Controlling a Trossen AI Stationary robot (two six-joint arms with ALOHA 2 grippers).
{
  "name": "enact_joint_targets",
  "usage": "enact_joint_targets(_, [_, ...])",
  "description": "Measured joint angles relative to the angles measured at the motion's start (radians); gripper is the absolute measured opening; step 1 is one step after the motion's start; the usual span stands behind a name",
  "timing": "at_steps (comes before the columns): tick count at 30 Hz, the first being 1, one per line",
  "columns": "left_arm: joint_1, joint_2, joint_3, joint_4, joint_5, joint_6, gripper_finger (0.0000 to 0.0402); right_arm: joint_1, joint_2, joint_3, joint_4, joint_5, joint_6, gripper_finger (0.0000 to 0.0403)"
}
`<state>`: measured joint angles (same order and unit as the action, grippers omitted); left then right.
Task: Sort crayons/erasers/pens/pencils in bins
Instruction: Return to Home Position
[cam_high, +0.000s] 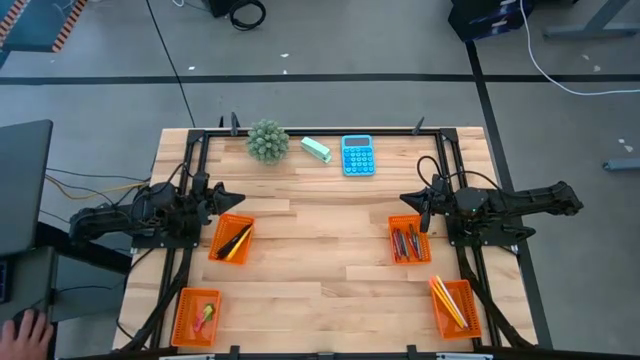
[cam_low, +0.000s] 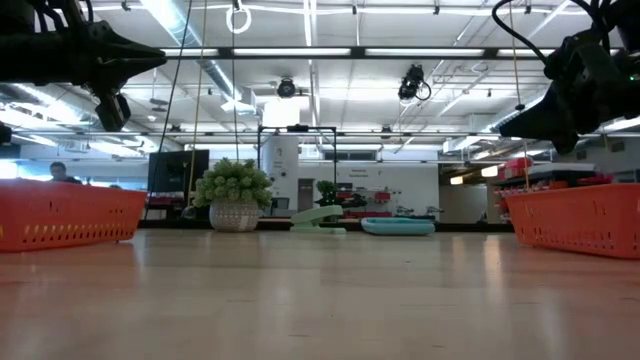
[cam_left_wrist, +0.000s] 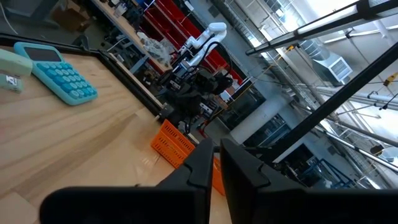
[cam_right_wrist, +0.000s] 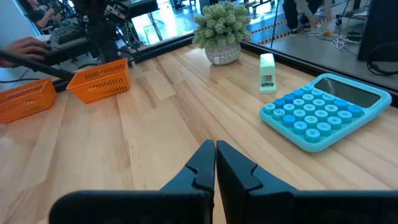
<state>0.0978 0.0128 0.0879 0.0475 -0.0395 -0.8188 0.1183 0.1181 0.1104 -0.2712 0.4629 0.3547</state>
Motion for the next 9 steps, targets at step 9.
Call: enact_joint_targets(9, [0.0, 0.0, 0.0, 0.0, 0.0, 0.0, 0.0035, 0.0, 0.0, 0.0, 0.0, 0.0, 0.0, 0.0021])
